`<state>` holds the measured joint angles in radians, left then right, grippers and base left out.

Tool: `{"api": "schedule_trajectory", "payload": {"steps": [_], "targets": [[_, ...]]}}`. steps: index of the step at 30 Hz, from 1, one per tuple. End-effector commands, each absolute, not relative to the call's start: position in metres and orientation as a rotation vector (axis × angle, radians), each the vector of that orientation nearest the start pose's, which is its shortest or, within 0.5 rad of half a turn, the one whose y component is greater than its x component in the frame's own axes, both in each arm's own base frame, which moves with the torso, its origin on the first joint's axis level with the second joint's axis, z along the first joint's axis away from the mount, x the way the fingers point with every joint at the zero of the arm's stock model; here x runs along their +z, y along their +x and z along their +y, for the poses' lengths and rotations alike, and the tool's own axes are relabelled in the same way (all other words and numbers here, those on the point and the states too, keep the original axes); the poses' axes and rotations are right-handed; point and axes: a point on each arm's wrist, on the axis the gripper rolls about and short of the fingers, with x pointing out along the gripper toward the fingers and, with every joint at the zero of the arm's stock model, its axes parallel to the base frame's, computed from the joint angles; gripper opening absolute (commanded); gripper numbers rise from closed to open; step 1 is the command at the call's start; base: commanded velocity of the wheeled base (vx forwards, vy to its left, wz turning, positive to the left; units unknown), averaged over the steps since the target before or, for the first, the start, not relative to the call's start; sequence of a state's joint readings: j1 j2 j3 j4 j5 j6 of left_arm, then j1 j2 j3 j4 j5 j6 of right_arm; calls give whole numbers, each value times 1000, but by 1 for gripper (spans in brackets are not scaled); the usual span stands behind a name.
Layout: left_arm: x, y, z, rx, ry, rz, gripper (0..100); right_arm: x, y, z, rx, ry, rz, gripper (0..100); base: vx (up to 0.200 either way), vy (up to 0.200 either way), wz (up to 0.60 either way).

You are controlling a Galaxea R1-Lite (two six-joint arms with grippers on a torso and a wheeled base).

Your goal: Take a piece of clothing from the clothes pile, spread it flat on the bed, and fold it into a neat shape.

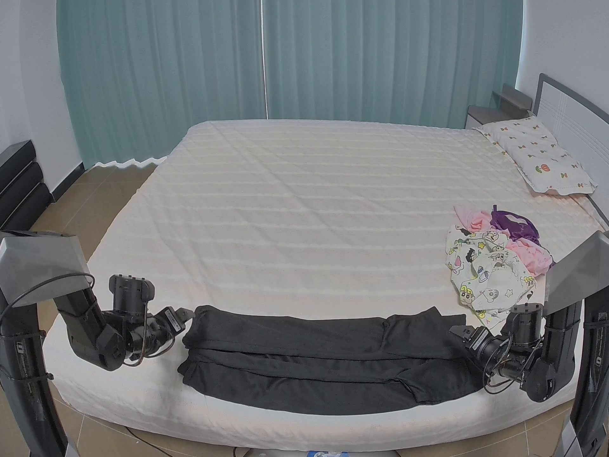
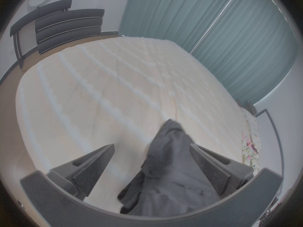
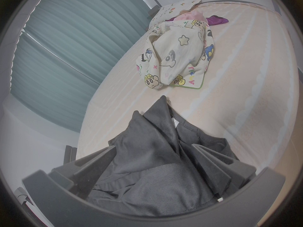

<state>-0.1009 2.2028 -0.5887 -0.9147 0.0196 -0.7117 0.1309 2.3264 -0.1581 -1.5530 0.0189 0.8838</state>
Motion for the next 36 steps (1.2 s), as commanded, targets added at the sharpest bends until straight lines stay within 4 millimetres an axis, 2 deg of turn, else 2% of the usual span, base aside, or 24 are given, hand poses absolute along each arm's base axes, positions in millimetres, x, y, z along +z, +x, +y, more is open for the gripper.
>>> {"api": "schedule_trajectory", "payload": {"steps": [1, 5, 9, 13, 22, 23, 27, 36], "targets": [[13, 363, -36, 93, -692, 644, 100, -27, 251, 30, -140, 835, 626, 100, 0, 0, 0], [-2, 394, -43, 33, -700, 713, 100, -28, 248, 30, -146, 833, 640, 100, 0, 0, 0], [-17, 411, -46, 25, -682, 745, 100, -28, 246, 29, -151, 832, 646, 100, 0, 0, 0], [-28, 411, -52, 12, -644, 779, 100, -28, 246, 29, -148, 833, 650, 100, 0, 0, 0], [-33, 408, -62, -17, -599, 799, 100, -28, 246, 28, -149, 835, 649, 100, 0, 0, 0], [-35, 407, -61, -18, -575, 807, 0, -28, 246, 28, -149, 835, 649, 100, 0, 0, 0], [-38, 406, -61, 4, -560, 806, 0, -29, 245, 28, -151, 834, 652, 100, 0, 0, 0], [-45, 388, -51, 145, -523, 824, 0, -29, 245, 26, -161, 839, 649, 100, 0, 0, 0]]}}
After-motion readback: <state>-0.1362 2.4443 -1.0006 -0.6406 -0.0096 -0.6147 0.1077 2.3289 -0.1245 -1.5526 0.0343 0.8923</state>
